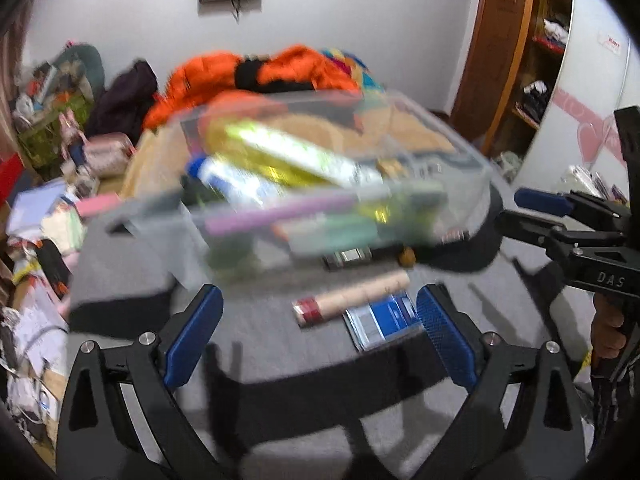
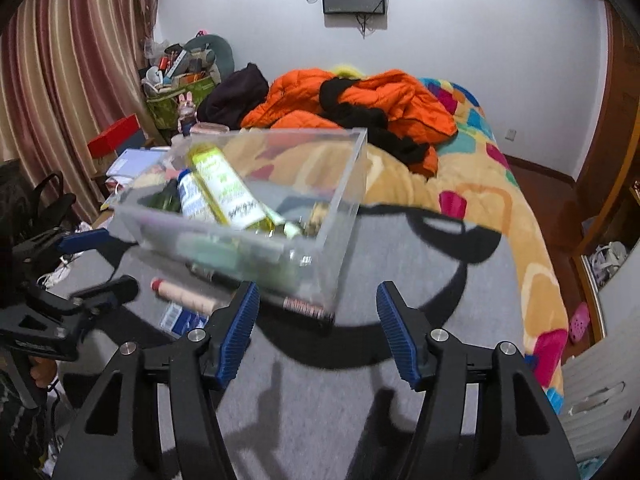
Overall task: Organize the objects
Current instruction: 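Grasp the blue Max eraser box with the left gripper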
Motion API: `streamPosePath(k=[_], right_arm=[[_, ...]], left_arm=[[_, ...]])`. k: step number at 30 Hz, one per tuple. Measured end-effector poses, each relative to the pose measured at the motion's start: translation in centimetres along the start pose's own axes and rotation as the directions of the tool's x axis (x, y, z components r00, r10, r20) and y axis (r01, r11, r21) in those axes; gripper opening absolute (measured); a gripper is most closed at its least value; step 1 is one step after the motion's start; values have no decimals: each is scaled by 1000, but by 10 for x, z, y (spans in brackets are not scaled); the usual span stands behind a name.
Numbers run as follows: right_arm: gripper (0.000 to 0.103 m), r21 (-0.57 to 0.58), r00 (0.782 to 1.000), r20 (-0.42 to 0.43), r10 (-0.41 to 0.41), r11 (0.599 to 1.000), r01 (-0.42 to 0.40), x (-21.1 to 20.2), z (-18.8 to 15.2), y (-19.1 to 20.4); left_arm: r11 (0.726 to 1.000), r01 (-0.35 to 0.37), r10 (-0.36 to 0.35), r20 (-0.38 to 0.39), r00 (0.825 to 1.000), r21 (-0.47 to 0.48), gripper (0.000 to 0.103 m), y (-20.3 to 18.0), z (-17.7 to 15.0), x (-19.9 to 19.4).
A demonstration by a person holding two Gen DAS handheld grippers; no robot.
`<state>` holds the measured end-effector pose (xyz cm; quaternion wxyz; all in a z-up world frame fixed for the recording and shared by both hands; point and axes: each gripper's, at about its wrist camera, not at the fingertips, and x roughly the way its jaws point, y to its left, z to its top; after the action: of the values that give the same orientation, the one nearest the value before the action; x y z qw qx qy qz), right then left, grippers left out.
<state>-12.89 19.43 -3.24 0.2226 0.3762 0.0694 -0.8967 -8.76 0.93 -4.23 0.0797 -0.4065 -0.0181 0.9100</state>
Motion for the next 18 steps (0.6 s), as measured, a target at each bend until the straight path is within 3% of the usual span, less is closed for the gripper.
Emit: streamPosePath(k=[11, 16, 17, 18], right_arm=[[57, -71, 997, -78, -28, 997, 22, 32, -6, 0], [56, -118, 988, -153, -5, 993, -13, 56, -5, 5], [53, -121, 987, -161, -3, 993, -17, 59, -6, 5], [46, -117, 987, -161, 12, 993, -31, 60, -7, 6]], left_arm=[[996, 93, -95, -137, 986, -18, 99, -20, -14, 31], [1000, 19, -20, -121, 992, -5, 98, -32, -12, 34], [1000, 8, -10, -110, 994, -14, 97, -33, -14, 34], [1000, -9, 8, -102, 995, -11, 90, -34, -15, 33]])
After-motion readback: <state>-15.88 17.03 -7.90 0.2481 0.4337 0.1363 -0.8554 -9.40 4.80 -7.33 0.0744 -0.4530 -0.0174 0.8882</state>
